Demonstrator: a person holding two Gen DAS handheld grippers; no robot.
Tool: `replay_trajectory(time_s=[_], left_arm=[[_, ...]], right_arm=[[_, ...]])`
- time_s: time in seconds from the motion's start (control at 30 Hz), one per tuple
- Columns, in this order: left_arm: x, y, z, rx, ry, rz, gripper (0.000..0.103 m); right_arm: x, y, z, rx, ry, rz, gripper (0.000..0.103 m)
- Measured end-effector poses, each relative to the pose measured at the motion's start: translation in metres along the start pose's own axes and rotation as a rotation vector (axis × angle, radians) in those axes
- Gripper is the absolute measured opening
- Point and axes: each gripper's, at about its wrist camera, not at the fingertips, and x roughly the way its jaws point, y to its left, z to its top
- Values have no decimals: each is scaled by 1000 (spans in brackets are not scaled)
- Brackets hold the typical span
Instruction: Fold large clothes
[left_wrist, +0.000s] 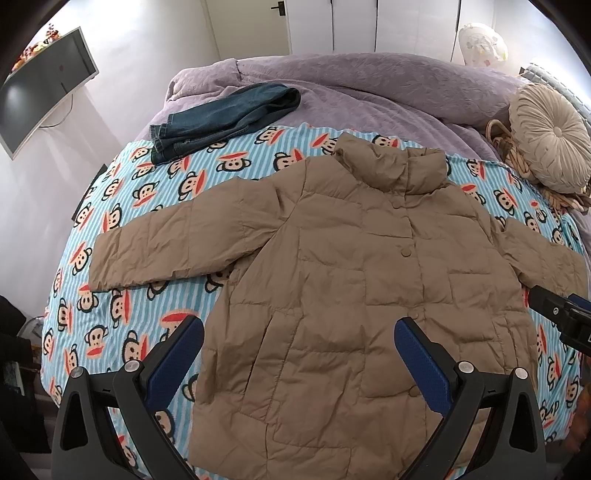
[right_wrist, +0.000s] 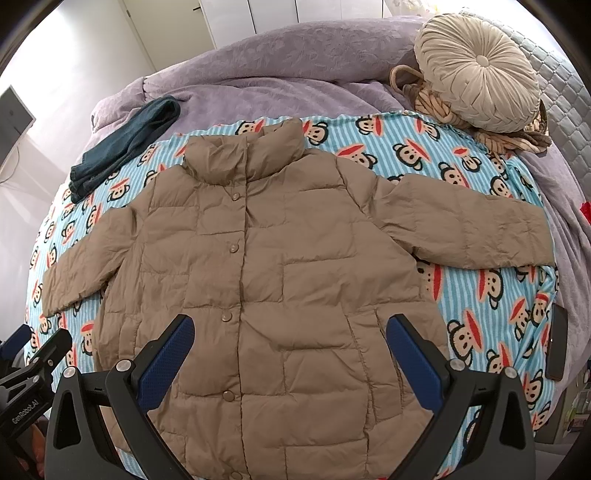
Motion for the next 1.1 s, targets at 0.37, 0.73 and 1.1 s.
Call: replay_trajectory(time_s=[0.37,0.73,1.1], left_arm=[[23,12,8,-33,67,-37,103],[103,108,5,-309,107,-165,103],[207,279,-11,-718,38,-171,103]], right_arm=[[21,8,-3,-16,64,5,103],[71,50,2,-49,185,135,103],[137,142,1,-200,307,288,103]])
